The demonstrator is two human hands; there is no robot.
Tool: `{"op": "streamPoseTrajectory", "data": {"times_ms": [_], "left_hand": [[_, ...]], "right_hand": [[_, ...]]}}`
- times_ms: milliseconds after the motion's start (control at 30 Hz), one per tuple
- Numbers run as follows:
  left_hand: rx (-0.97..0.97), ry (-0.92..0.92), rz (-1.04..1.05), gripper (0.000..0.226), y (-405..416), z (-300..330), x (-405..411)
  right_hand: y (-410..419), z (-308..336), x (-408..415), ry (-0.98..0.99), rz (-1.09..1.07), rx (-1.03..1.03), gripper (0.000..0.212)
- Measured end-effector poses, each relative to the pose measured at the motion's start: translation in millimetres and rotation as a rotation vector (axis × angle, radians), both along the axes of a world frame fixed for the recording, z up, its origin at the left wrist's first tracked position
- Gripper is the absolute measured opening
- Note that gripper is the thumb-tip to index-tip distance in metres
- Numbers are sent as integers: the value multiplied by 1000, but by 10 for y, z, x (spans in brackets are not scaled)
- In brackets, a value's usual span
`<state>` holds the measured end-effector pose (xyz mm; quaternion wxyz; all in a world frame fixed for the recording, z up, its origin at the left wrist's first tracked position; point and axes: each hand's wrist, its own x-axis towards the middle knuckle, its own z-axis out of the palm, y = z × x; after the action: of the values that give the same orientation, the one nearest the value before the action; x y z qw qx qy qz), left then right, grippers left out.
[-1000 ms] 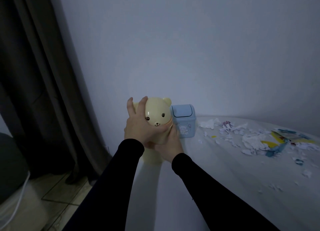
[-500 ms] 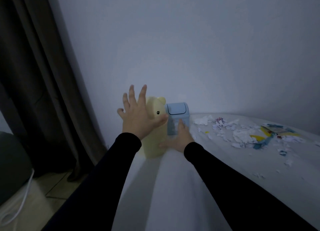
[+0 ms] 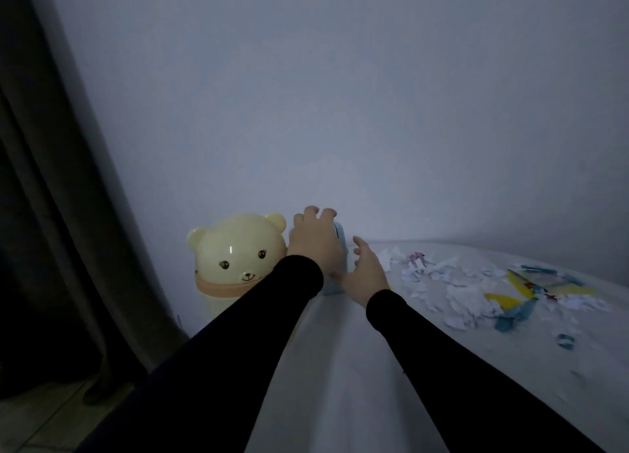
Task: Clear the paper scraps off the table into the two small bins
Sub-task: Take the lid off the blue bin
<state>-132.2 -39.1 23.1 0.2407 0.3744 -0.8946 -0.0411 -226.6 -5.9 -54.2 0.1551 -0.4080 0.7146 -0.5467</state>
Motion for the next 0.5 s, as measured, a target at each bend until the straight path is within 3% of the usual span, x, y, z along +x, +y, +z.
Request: {"op": "streamPoseTrajectory", "data": {"times_ms": [133,333,433,500], "left_hand": [[20,-131,214,65,-242,-91,-278],[170,-117,209,90,-407,-205,-316],[143,-42,198,83,-371,-270,-306],[144,36,175,79,-344,-298,-300]], "right_hand": [[-234,-68,-99,46,50,5,93],[-387,-203,-123,-60,-29,-64,69],[-376,-237,-153,-122,19,-46,91],[-314,-201,-166,-117,67,-3,93]]}}
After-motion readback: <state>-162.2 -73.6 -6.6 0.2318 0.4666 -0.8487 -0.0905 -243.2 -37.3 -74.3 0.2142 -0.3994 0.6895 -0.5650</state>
